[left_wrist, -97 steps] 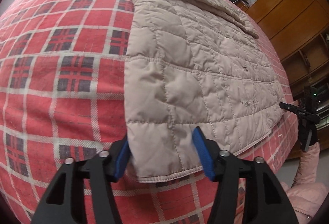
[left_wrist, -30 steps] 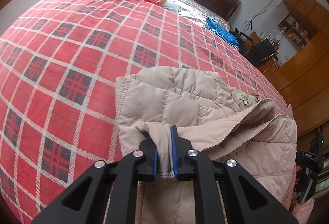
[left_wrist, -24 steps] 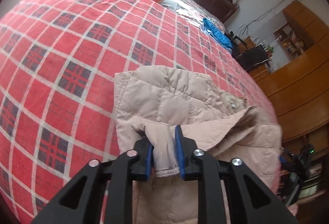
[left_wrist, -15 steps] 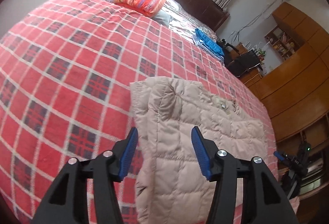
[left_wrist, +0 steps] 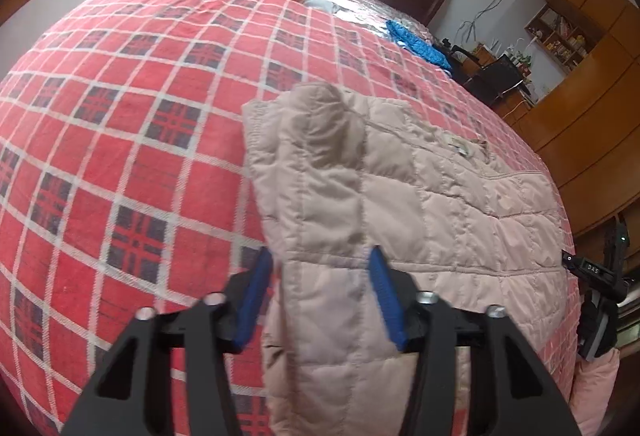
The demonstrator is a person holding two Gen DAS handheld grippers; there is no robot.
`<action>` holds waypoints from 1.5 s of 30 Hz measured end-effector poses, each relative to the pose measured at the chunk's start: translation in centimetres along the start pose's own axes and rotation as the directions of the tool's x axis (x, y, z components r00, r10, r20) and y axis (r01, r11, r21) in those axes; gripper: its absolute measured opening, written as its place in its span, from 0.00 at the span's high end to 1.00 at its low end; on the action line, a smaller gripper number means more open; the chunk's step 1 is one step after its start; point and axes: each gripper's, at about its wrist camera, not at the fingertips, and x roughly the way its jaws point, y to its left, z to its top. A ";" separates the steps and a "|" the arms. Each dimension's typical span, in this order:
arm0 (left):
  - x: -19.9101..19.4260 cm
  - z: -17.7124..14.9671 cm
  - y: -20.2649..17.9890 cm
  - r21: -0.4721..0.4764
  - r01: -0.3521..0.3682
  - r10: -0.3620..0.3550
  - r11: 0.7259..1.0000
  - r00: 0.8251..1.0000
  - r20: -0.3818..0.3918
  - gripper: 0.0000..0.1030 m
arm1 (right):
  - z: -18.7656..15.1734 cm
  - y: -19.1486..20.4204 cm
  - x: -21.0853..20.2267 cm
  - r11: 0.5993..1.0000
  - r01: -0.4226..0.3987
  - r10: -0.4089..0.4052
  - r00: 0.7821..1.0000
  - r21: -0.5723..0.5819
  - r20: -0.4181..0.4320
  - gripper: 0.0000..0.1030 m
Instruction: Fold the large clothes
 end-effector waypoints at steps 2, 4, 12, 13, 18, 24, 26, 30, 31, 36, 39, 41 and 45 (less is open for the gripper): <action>-0.5 -0.2 -1.0 0.028 -0.043 0.043 0.999 0.999 0.026 0.80 | -0.2 0.3 -0.9 1.000 0.004 -0.004 1.000 -0.027 0.021 0.92; -1.3 -0.4 -1.7 0.059 -0.060 0.056 0.996 0.997 0.054 0.87 | -0.2 0.4 -1.7 1.000 0.001 0.000 0.999 -0.031 0.038 0.94; -5.6 1.4 -3.9 0.067 -0.054 0.037 0.996 0.971 0.238 0.92 | 2.1 0.1 -5.9 0.997 -0.073 0.069 0.986 0.016 0.154 0.95; -5.8 1.7 -4.1 0.065 -0.056 0.038 0.996 0.966 0.257 0.92 | 2.4 0.2 -6.2 0.998 -0.066 0.062 0.984 0.020 0.166 0.95; -4.2 4.3 -4.3 0.058 -0.098 0.077 0.993 0.951 0.300 0.92 | 4.4 -0.7 -5.3 0.994 -0.076 0.059 0.978 0.081 0.198 0.95; 0.9 5.1 -1.7 -0.002 -0.100 0.099 0.995 0.979 0.176 0.92 | 4.8 -1.9 -1.7 0.992 -0.049 0.033 0.990 0.120 0.135 0.95; 2.2 4.7 -1.0 -0.002 -0.115 0.114 0.993 0.982 0.148 0.92 | 4.6 -2.5 -0.6 0.990 -0.048 0.032 0.993 0.132 0.118 0.95; 3.6 4.2 0.0 -0.007 -0.122 0.122 0.992 0.986 0.113 0.91 | 4.0 -3.6 1.4 0.987 -0.034 0.023 0.997 0.160 0.074 0.94; 3.9 4.0 0.2 -0.010 -0.120 0.120 0.993 0.987 0.105 0.91 | 3.8 -3.8 2.0 0.986 -0.029 0.019 0.998 0.163 0.063 0.93; 3.7 3.6 -0.3 0.015 -0.159 0.157 0.987 0.984 0.085 0.84 | 3.1 -3.3 2.3 0.990 0.015 -0.022 0.999 0.141 0.044 0.81; 1.9 2.7 -0.4 0.028 -0.148 0.146 0.989 0.987 0.072 0.76 | 2.1 -3.1 0.3 0.991 -0.006 -0.001 0.998 0.131 0.058 0.65; 0.6 1.9 -0.3 0.041 -0.142 0.139 0.989 0.988 0.072 0.73 | 0.9 -3.0 -1.3 0.994 -0.018 0.011 0.998 0.104 0.066 0.64; -1.9 -1.1 0.1 0.064 -0.119 0.116 0.991 0.992 0.052 0.63 | -2.0 -3.1 -3.5 0.995 -0.067 0.063 0.997 0.079 0.048 0.64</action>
